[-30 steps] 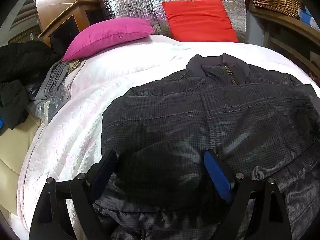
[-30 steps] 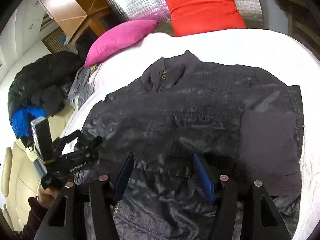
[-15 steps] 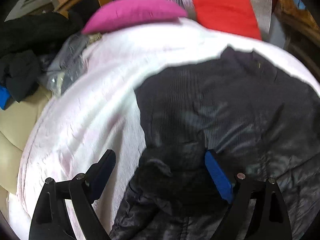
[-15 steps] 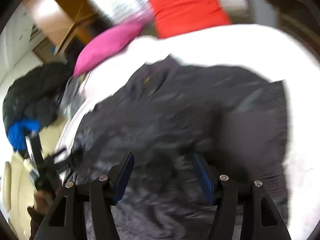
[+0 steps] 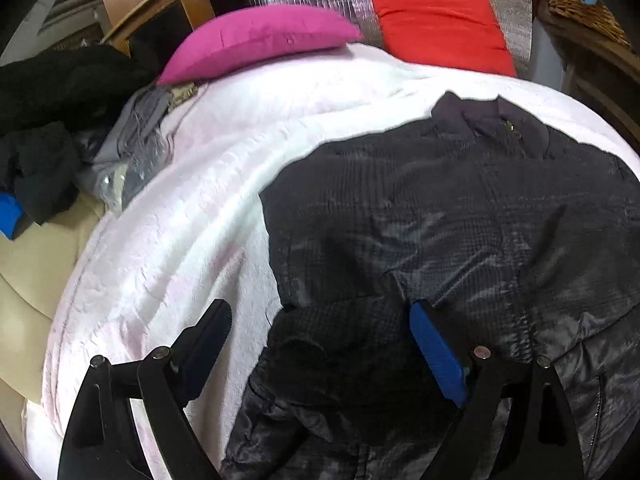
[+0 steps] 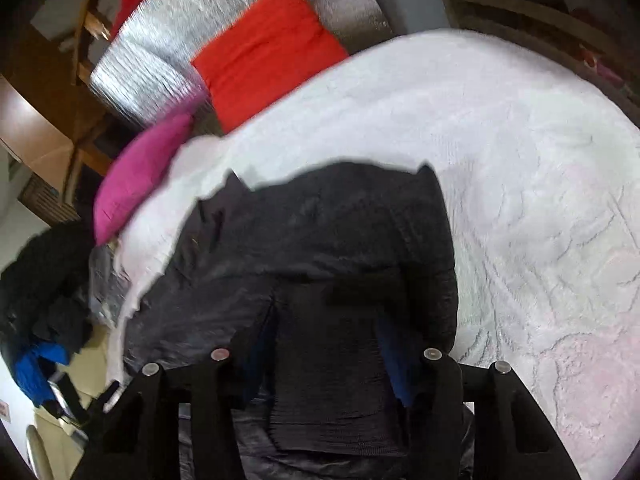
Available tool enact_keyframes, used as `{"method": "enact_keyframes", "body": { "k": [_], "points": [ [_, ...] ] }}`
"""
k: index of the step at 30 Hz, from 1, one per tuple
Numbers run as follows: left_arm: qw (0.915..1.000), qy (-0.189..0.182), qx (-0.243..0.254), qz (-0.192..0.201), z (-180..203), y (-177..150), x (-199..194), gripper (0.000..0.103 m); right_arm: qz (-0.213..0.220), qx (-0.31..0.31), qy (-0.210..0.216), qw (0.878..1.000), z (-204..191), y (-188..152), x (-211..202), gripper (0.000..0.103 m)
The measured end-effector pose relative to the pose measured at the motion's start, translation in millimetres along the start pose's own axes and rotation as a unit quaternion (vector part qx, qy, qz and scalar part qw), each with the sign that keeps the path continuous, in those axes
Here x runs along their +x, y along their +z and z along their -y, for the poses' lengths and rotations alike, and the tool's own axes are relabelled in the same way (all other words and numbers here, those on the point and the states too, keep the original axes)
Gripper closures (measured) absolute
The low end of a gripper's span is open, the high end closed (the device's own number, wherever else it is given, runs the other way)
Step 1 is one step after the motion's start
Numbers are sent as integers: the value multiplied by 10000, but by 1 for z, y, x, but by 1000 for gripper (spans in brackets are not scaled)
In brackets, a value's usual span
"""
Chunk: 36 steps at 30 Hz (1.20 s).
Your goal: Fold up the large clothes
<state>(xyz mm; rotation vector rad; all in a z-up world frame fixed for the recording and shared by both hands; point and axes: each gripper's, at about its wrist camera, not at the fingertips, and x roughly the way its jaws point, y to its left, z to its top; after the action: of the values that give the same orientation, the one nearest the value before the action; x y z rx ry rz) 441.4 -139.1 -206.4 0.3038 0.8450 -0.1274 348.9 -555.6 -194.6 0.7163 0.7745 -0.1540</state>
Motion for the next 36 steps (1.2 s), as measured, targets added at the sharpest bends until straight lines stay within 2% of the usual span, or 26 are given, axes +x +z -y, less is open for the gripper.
{"method": "enact_keyframes", "body": {
  "k": [3, 6, 8, 10, 14, 17, 20, 23, 26, 30, 33, 36],
  "points": [
    [9995, -36, -253, 162, -7, 5, -7, 12, 400, 36, -161, 9991, 4, 11, -8, 48],
    [9989, -12, -450, 148, -14, 8, -4, 12, 504, 188, -343, 9980, 15, 25, 1, 47],
    [9990, -7, -440, -40, -13, 8, 6, 12, 388, 259, -232, 9986, 22, 29, 14, 47],
    [9993, -36, -293, -249, -8, 4, 17, 12, 74, 241, -338, 9991, 28, 29, 34, 47],
    [9997, 96, -195, -127, -2, 5, 10, 12, 78, 146, -388, 9991, 24, 30, 34, 47],
    [9996, -43, -287, 17, -5, 6, -3, 12, 222, 61, -145, 9996, 15, 28, 13, 47],
    [9994, -111, -258, 198, -4, 4, -17, 12, 352, -377, -77, 9986, -5, 17, -12, 47],
    [9994, -101, -153, 299, 0, 0, -25, 12, 252, -752, -21, 9968, -24, -2, -25, 47],
    [9996, -152, 75, 204, 4, -9, -23, 12, -97, -992, 0, 9950, -34, -21, -20, 47],
    [9985, 176, 508, 113, 19, -16, -13, 12, -515, -1208, -394, 9906, -37, -44, 5, 46],
    [9980, 276, 542, 188, 21, -16, -19, 12, -384, -1217, -383, 9911, -41, -48, -4, 47],
    [9981, 232, 527, 228, 21, -18, -24, 12, -211, -1162, -35, 9930, -46, -52, -21, 47]
  ]
}}
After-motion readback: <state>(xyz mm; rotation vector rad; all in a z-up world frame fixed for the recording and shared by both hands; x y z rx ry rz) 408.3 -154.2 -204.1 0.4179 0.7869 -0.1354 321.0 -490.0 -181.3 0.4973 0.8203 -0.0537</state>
